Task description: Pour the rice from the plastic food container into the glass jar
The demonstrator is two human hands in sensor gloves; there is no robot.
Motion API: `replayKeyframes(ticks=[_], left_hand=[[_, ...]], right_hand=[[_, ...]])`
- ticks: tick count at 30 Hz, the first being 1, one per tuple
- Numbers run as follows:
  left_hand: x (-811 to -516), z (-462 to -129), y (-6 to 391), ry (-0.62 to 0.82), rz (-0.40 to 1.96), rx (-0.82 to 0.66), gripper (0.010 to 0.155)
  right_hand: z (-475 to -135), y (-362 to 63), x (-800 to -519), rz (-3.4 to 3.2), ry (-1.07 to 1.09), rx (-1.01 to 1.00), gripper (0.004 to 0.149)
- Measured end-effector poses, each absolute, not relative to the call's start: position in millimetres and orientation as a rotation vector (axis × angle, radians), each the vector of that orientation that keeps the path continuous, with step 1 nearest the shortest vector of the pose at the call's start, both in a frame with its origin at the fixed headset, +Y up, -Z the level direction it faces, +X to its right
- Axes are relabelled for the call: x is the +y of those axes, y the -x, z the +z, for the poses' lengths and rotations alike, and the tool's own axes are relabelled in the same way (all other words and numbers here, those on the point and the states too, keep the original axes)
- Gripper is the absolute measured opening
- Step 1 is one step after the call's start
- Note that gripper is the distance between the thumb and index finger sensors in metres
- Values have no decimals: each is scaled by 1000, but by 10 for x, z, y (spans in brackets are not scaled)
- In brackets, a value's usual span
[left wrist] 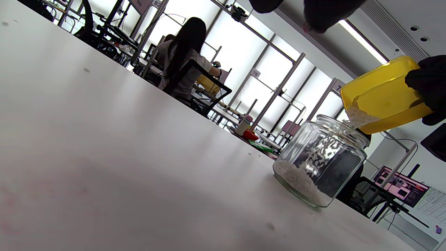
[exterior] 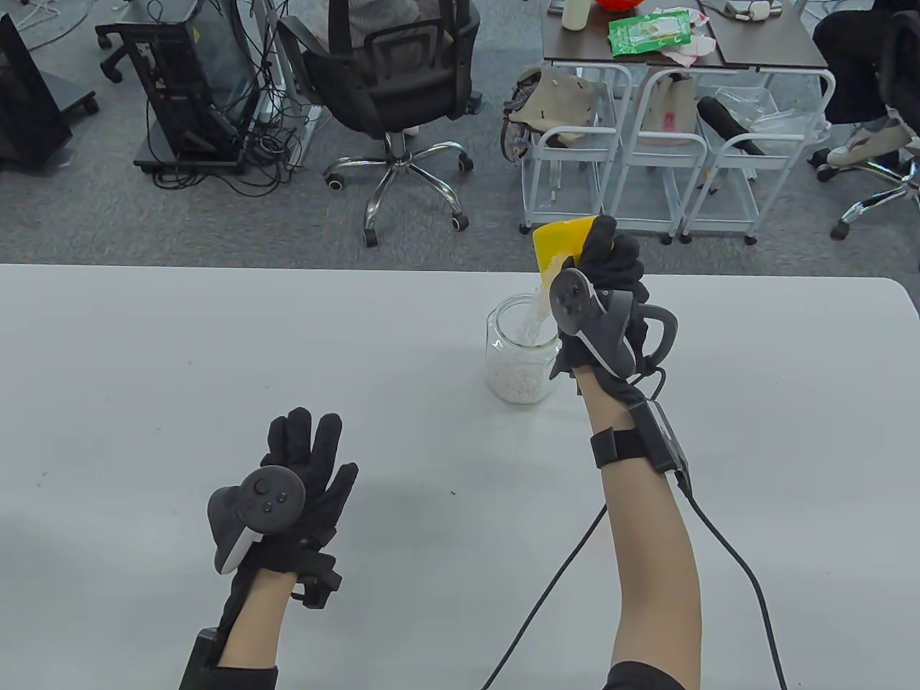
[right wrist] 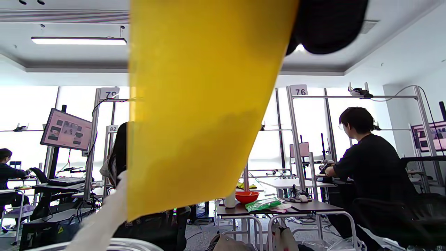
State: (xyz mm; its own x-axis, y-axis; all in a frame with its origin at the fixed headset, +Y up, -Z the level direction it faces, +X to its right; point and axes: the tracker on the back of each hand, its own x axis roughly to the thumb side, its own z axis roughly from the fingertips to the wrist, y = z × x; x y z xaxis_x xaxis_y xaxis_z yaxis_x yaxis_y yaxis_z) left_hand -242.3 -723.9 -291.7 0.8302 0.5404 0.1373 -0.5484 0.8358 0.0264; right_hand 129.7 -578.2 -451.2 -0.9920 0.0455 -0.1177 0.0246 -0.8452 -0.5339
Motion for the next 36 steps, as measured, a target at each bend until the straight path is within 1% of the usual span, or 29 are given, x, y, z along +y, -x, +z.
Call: replayKeyframes(ticks=[3,13,22,26,34,36], left_hand=[[-7235,-2914,2425,-74,571,-117,69],[-7236,-2914,2423,-76,572,-115,69],[-7234,-2910,2418,-77,565,-117,69],[-7232,-2908,2418,-78,563,-116,69],[-7230,-2903,2413,-80,562,-120,69],[-7230,-2902,2412,-80,561,-120,69]], right_hand=[[-4490,-1250,-5787,3095,150,-938,66],[-4438,-1171,-5825,3201,40,-1052,66],[-4315,-917,-5893,3348,-249,-1278,66],[-4281,-850,-5922,3371,-323,-1323,66],[-4248,-872,-5936,3395,-321,-1315,66],[-4238,-918,-5911,3374,-245,-1275,65]])
